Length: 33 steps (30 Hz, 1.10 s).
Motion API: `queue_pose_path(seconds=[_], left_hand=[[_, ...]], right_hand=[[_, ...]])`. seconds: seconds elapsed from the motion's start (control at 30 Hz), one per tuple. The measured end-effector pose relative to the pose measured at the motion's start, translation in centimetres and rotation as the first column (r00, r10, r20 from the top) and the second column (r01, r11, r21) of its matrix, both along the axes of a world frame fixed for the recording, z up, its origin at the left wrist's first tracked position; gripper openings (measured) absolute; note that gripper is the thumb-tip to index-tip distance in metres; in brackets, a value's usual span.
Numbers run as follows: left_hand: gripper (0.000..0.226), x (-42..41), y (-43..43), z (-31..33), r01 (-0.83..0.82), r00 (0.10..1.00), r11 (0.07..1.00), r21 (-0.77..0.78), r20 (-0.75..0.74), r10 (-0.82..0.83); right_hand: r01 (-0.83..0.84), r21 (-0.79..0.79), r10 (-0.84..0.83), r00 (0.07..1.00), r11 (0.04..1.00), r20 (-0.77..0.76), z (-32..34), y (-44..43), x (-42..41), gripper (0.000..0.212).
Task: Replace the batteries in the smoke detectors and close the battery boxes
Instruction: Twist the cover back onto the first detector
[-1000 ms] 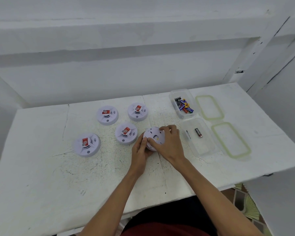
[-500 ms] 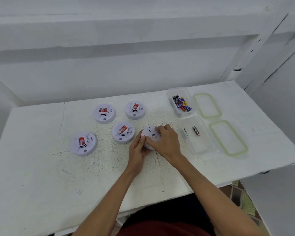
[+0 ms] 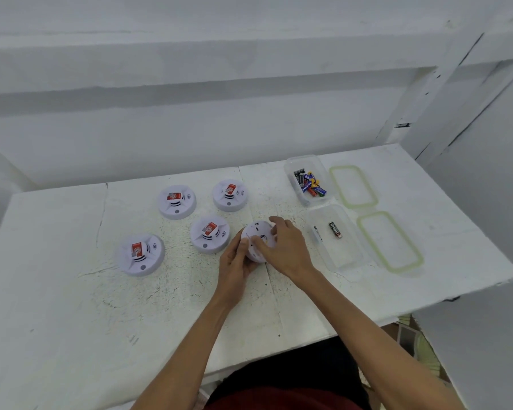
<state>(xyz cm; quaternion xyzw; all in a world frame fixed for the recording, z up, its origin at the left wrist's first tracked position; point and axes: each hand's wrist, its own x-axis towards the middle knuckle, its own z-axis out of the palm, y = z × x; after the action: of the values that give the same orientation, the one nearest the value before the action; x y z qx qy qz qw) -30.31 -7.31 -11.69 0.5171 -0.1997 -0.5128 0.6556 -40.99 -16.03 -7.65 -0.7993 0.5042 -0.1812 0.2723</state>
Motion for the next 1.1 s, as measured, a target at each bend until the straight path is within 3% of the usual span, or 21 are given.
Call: queue_pose_path(seconds=[0.07, 0.2, 0.47, 0.6, 0.67, 0.73, 0.87, 1.1], left_hand=[[0.041, 0.1, -0.2, 0.1, -0.027, 0.999, 1.000, -0.003, -0.038, 0.027], [0.042, 0.3, -0.6, 0.1, -0.079, 0.989, 0.997, 0.002, -0.123, 0.079], [0.039, 0.3, -0.9, 1.1, -0.041, 0.999, 0.999, -0.008, -0.006, 0.041], [0.049, -0.3, -1.2, 0.8, 0.063, 0.984, 0.998, -0.027, 0.171, -0.058], [0.065, -0.3, -1.5, 0.4, 0.060, 0.958, 0.998, -0.002, 0.280, -0.057], [0.065, -0.1, -2.0, 0.0, 0.044, 0.929, 0.999, 0.023, 0.367, -0.049], [0.068, 0.6, -3.3, -0.9, 0.011, 0.886, 1.000, 0.023, 0.463, -0.020], [0.056, 0.7, -3.8, -1.7, 0.004, 0.866, 1.000, 0.019, 0.499, -0.013]], right_hand=[[-0.125, -0.045, 0.126, 0.992, 0.991, 0.022, -0.5, 0.4, -1.6, 0.066], [-0.326, -0.220, 0.317, 0.945, 0.919, -0.078, -2.3, 1.6, -3.5, 0.072], [-0.241, -0.391, 0.273, 0.962, 0.888, 0.026, -3.8, 1.4, -3.6, 0.048], [-0.063, -0.217, 0.113, 0.967, 0.974, 0.227, -2.9, 1.0, -3.2, 0.042], [-0.028, -0.099, 0.057, 0.951, 0.995, 0.304, -3.0, 0.6, -2.8, 0.038], [0.013, -0.022, -0.003, 0.927, 1.000, 0.375, -3.1, 0.2, -2.4, 0.035], [0.086, 0.109, -0.128, 0.870, 0.990, 0.476, -3.3, 0.1, -1.6, 0.031], [0.067, 0.279, -0.215, 0.812, 0.958, 0.542, -3.8, -1.0, -1.9, 0.033]])
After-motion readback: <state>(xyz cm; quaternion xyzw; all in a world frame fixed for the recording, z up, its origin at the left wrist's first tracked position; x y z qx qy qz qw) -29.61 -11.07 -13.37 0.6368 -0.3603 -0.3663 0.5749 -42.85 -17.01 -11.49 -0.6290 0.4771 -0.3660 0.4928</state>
